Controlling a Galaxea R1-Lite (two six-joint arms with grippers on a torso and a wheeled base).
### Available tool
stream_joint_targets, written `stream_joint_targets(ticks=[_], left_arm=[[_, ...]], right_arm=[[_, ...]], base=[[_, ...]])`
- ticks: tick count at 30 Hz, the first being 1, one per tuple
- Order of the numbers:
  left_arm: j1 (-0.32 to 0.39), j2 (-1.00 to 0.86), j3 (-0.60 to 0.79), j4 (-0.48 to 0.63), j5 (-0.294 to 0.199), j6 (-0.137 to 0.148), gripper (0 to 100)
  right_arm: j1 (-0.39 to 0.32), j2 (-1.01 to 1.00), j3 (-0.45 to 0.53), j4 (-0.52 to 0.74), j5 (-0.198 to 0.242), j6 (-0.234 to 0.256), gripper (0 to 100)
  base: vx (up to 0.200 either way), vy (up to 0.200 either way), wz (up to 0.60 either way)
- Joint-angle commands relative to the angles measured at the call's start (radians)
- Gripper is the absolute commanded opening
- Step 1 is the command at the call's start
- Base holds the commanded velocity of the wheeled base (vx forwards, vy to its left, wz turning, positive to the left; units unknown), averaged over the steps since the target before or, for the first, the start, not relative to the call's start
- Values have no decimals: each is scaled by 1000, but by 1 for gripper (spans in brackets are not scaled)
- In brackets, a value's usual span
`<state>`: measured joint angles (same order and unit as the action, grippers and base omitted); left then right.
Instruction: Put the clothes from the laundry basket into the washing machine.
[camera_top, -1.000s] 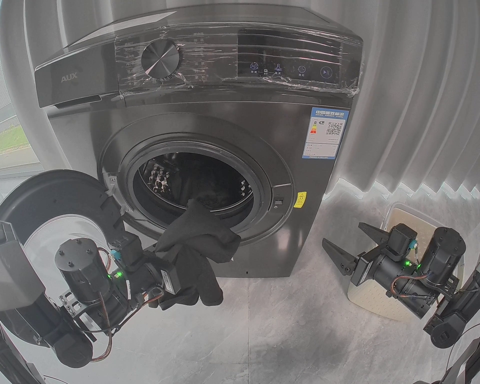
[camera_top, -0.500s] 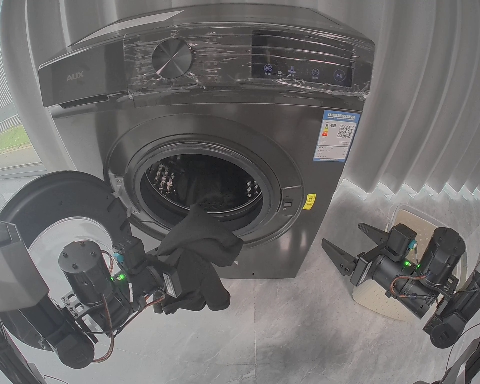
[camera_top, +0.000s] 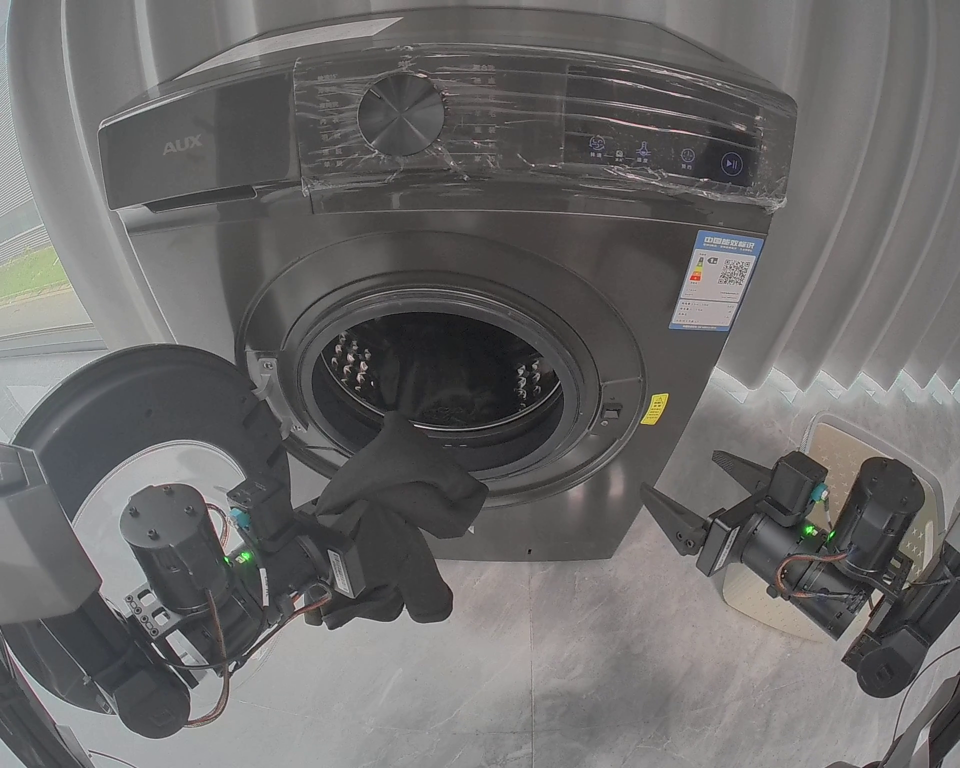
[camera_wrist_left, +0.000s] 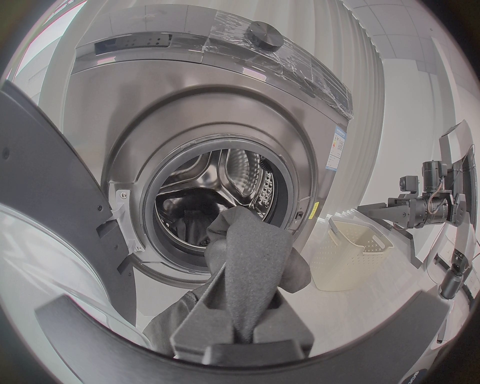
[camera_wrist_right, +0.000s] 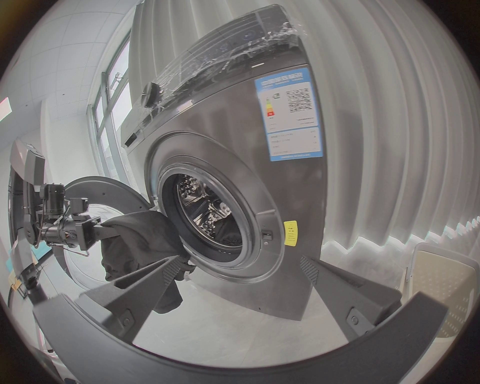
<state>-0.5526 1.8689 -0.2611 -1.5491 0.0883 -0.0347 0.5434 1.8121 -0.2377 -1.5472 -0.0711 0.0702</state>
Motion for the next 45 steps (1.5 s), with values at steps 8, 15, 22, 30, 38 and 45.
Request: stream_joint_targets(ticks=[8,15,22,30,38,45], left_arm=[[-3,3,3,0,1,1,0],[-23,3,9,0,1,1,0],[-26,6,8,0,2,2,0],[-36,6,6,0,2,2,0],[-36,3,-6,0,5,12,0],[-43,9,-79,1,22,-11,0]], right_arm=[[0,3,3,-1,1,2,100],[1,6,41,1,1,0,100],[1,10,44,1,1,0,100],[1,10,46,1,1,0,100],[6,10,54,6,1,0,100],[52,7,107,3,1,-1,100]], base=[[0,25,0],[0,0,0],[171,0,0],[75,0,0],[0,0,0],[0,0,0]])
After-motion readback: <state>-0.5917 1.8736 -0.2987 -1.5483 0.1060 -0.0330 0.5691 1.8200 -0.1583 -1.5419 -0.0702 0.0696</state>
